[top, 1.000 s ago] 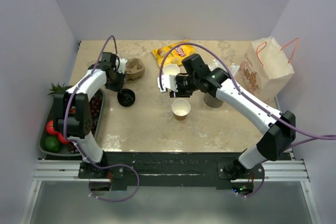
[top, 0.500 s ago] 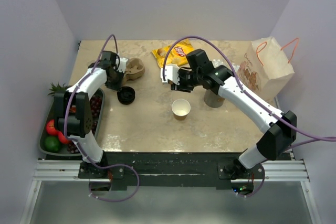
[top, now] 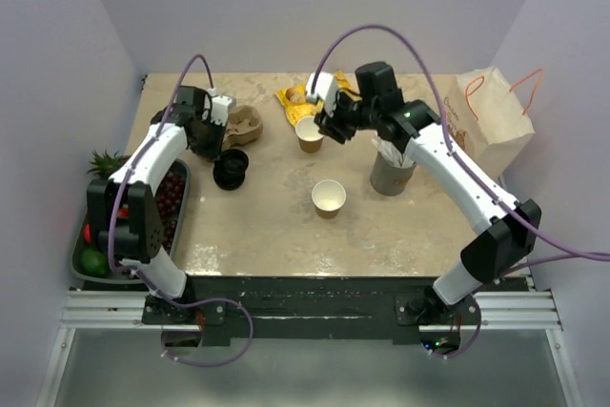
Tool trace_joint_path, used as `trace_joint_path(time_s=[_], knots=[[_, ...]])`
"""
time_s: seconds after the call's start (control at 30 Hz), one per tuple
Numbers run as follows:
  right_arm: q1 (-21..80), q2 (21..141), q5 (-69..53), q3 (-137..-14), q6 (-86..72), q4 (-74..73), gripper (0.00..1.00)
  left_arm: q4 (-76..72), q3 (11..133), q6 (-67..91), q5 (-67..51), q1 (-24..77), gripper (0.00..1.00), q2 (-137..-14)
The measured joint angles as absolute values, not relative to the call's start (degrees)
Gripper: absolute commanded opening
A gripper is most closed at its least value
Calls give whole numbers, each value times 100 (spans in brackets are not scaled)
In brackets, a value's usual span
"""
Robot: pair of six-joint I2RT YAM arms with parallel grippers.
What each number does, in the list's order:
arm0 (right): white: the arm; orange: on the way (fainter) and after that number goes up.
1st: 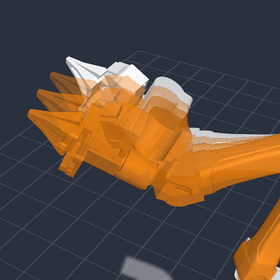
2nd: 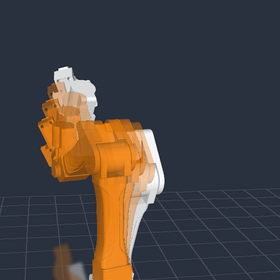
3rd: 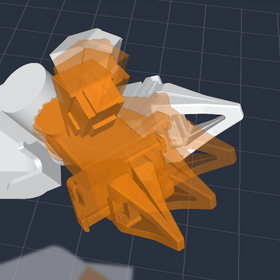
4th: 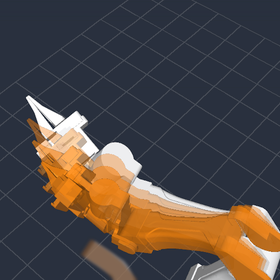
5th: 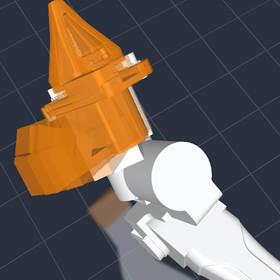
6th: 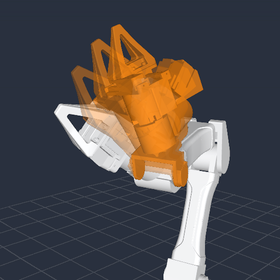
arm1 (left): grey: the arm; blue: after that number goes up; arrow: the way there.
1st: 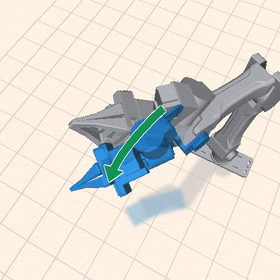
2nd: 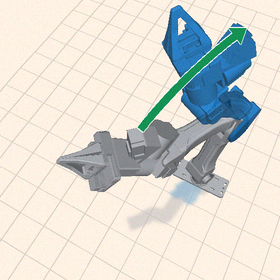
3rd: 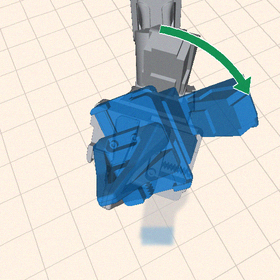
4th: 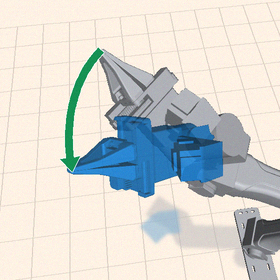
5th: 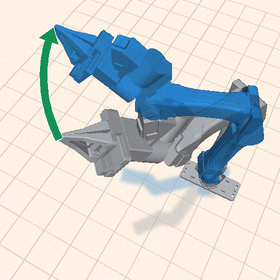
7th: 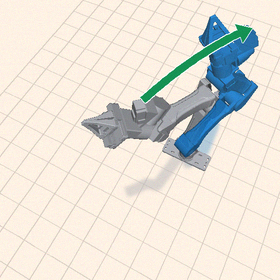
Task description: Pack the takeout coffee
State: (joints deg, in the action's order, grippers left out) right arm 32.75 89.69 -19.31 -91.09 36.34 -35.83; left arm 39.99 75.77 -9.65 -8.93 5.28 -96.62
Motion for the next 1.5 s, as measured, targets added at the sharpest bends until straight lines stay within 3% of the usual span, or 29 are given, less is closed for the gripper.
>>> trace_joint_path(time_s=[0.3,0.53,0.9,1.13,1.5], knots=[[2670,9841,-3216,-10589,1496,-3315,66,2735,6825,-1275,-1741,735,0,-7819],[2727,10215,-4322,-10624,69,-3079,67,1199,5909,-1756,-1992,1662,0,-6740],[2727,10278,-4901,-10606,-384,-3083,66,-1,5568,-2217,-1730,2591,0,-6565],[2727,10276,-4744,-10532,-364,-3190,62,-303,5474,-2270,-1398,2742,0,-6565],[2727,10276,-4755,-10449,-370,-3240,39,-449,5448,-2314,-1243,2867,0,-6565]])
